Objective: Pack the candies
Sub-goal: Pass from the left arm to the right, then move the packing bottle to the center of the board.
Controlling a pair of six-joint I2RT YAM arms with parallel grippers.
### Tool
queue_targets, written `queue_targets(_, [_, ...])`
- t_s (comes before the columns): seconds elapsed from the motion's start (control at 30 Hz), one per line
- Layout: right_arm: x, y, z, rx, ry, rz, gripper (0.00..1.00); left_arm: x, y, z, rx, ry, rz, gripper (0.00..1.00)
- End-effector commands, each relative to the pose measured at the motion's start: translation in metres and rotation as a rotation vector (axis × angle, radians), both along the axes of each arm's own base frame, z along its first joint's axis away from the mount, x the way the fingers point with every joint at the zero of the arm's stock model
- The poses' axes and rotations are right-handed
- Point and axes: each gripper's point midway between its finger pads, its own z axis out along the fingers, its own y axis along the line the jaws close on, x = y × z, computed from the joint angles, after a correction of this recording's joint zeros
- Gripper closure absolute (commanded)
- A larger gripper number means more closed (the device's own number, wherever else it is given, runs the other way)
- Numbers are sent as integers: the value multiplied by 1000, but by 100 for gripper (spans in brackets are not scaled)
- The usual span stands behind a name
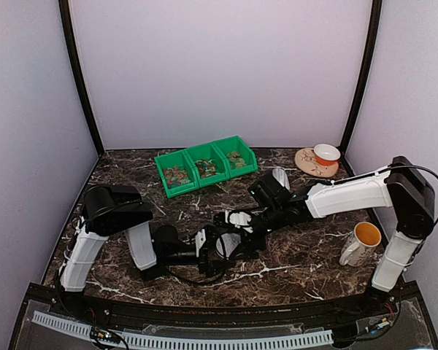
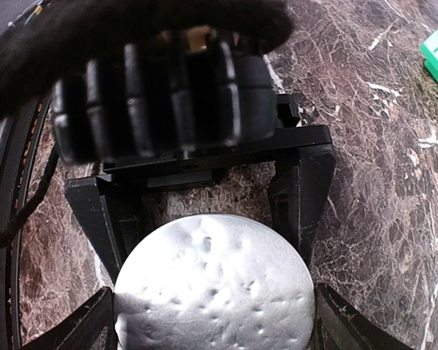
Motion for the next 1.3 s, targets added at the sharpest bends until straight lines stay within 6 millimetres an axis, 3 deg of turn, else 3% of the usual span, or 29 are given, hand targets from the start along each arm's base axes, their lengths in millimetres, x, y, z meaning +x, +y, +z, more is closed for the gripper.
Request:
queue_targets(0.0, [11,6,-8,-13,-14,-172,20,-8,46,-99,276,20,126,27])
queue_targets(0.33, [17,0,-6,-37,-33,-192,19,-10,50,-92,249,4,129,1])
queue_targets(0.57, [29,-15,-4,-38,-30,-259,19,-5,54,-87,233,-15,172,1])
queue_targets(1.0, [66,-51,3,-59,-35,-490,18,38,78,-84,278,-63,449,1])
queue_targets(1.27, [103,-47,9,-61,-44,-660,17,44,83,-78,275,-70,498,1])
